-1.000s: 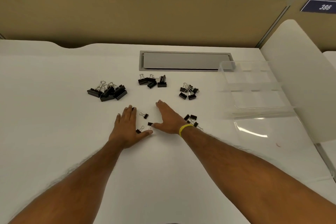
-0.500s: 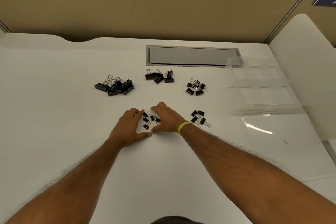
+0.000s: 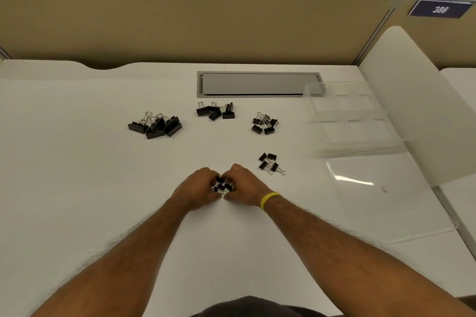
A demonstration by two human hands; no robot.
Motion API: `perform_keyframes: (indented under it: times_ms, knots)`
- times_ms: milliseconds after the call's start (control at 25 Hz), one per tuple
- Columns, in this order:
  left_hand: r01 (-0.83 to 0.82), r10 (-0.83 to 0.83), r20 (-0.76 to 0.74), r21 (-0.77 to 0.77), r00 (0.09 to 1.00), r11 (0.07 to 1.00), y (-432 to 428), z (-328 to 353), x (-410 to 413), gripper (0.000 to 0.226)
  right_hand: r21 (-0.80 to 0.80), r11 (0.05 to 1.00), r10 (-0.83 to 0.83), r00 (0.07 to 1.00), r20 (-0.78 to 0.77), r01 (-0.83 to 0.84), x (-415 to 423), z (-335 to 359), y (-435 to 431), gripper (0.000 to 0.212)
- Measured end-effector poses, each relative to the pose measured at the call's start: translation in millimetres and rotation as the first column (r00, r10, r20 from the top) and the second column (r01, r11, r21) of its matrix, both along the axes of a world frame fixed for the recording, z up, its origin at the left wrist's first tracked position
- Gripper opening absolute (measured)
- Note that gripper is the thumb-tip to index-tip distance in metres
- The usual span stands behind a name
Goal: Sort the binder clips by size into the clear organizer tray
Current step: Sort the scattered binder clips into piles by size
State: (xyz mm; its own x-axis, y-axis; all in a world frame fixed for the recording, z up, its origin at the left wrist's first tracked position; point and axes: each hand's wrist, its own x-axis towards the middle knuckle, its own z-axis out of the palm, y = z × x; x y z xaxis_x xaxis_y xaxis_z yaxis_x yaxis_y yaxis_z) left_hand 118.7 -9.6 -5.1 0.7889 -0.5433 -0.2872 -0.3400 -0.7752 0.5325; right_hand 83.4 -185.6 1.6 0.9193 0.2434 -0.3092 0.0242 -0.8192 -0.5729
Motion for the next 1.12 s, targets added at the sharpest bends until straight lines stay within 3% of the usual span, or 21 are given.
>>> perform_keyframes:
  times_ms: [240,400,520,640,800,880,1120]
  knots:
    - [0.064,-0.064,-0.004,-0.070,0.998,0.996,-36.8,2.1,-30.4,0.028,0.028,0.994,-0.105,0.994,0.039,0.104,-45.5,5.9,-34.6,0.038]
    - [0.064,-0.094,-0.117,-0.235,0.989,0.970,-55.3,-2.1,-48.0,0.045,0.123,0.946,-0.313,0.942,0.121,0.299,-72.8,0.4,-65.5,0.027]
    - [-0.026,-0.037,-0.188,-0.318,0.981,0.948,-55.4,-6.6,-56.4,0.058,0.115,0.896,-0.441,0.889,0.123,0.428,-91.5,-2.4,-87.8,0.023]
    - [0.039,-0.082,-0.165,-0.251,0.983,0.967,-57.5,-5.8,-56.8,0.063,0.113,0.886,-0.452,0.892,-0.015,0.450,-100.2,-0.8,-96.4,0.045]
    - [0.187,-0.191,-0.071,-0.057,0.979,0.981,-84.6,2.9,-55.4,0.036,0.081,0.927,-0.362,0.930,-0.067,0.366,-100.1,-1.6,-91.4,0.068]
    - [0.184,-0.186,-0.053,-0.053,0.981,0.982,-96.4,3.1,-56.1,0.026,0.043,0.943,-0.327,0.944,-0.053,0.329,-96.4,-0.9,-89.8,0.070]
    - [0.222,-0.223,-0.017,-0.055,0.975,0.974,-112.1,0.0,-56.1,0.029,-0.043,0.959,-0.283,0.958,-0.045,0.281,-90.6,9.0,-100.3,0.058]
